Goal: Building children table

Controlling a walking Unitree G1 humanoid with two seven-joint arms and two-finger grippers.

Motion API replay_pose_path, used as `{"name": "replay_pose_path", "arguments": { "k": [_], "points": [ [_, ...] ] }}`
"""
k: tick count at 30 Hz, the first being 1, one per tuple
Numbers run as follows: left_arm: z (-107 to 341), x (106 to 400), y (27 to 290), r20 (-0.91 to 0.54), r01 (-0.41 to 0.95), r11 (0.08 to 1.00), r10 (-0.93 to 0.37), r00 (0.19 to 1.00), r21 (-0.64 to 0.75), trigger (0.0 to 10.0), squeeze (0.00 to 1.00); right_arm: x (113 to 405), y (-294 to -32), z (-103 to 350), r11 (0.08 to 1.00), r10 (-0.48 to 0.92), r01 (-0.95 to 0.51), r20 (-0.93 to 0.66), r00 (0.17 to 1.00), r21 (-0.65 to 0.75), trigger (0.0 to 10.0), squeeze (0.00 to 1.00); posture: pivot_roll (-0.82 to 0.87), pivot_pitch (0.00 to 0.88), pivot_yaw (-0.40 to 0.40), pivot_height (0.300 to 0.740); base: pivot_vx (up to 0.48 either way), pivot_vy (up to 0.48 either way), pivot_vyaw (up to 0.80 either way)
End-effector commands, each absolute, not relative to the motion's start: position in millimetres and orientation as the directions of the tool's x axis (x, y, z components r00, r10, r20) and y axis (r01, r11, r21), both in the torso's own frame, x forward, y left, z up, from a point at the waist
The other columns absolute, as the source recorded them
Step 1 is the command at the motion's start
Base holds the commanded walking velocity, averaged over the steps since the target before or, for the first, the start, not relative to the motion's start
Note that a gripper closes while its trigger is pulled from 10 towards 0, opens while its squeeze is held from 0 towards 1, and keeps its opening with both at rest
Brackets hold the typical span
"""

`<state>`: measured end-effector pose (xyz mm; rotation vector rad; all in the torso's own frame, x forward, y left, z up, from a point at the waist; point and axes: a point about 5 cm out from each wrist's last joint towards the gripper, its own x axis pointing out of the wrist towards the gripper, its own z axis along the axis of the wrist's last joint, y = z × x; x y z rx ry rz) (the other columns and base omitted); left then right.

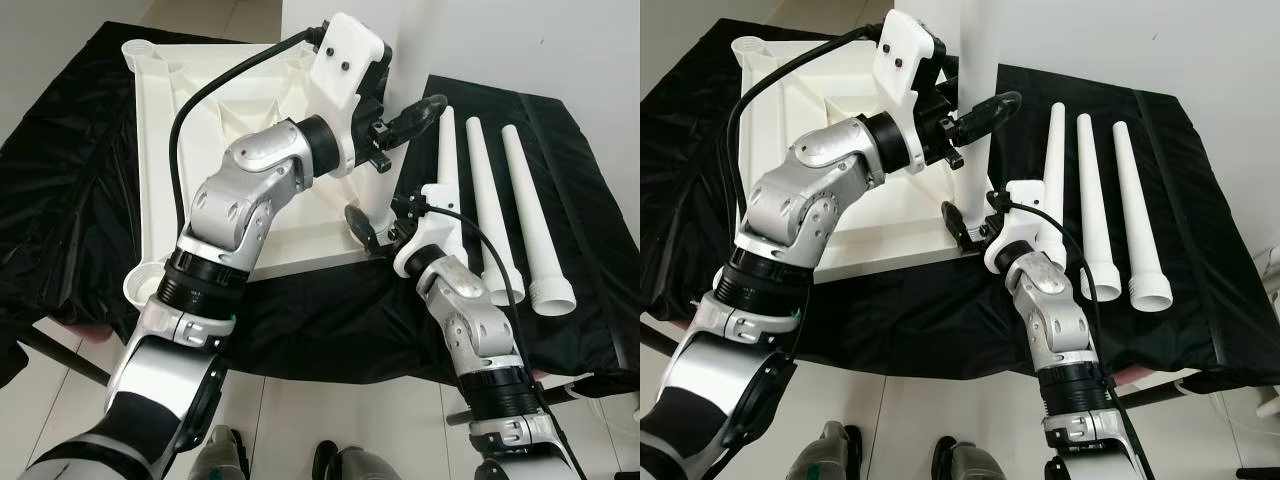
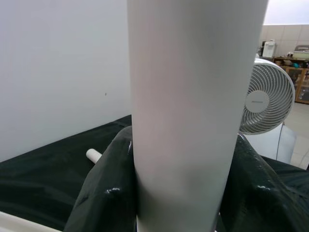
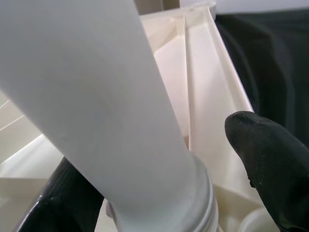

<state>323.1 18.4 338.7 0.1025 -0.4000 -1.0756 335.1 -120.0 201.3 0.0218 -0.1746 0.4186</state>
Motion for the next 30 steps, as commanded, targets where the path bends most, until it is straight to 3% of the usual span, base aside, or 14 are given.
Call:
{"name": "replay_pose_path", "arguments": {
  "k": [1,7,8,18,20,30],
  "points": [
    [341,332,22,0.288,0.744,0.634,-0.768,0.572,0.212,10.0,0.00,335,-123,211,0.920,0.390,-0.385,0.212,0.896,-0.065,10.0,1.00,0.10,0.158,-0.086,0.740,0.000,0.000,0.00],
    [342,339,26,0.275,0.703,0.686,-0.723,0.633,0.184,10.0,0.00,334,-118,218,0.925,0.379,-0.362,0.239,0.894,-0.116,10.0,1.00,0.11,0.160,-0.089,0.740,0.000,0.000,0.00],
    [345,343,29,0.271,0.664,0.728,-0.683,0.678,0.173,10.0,0.00,334,-114,223,0.937,0.345,-0.316,0.261,0.902,-0.147,10.0,0.00,0.11,0.160,-0.091,0.740,0.000,0.000,0.00],
    [353,346,28,0.292,0.590,0.796,-0.601,0.744,0.134,10.0,0.00,335,-100,222,0.969,0.242,-0.214,0.285,0.927,-0.127,10.0,0.00,0.11,0.158,-0.094,0.740,0.000,0.000,0.00],
    [357,347,27,0.309,0.570,0.816,-0.569,0.762,0.098,10.0,0.00,336,-95,223,0.985,0.170,-0.148,0.298,0.939,-0.093,10.0,0.00,0.12,0.160,-0.096,0.740,0.000,0.000,0.00],
    [364,345,23,0.336,0.546,0.833,-0.539,0.772,0.083,10.0,0.00,336,-80,226,0.999,0.046,-0.040,0.290,0.956,-0.028,10.0,0.00,0.12,0.162,-0.099,0.740,0.000,0.000,0.00]
  ]
}}
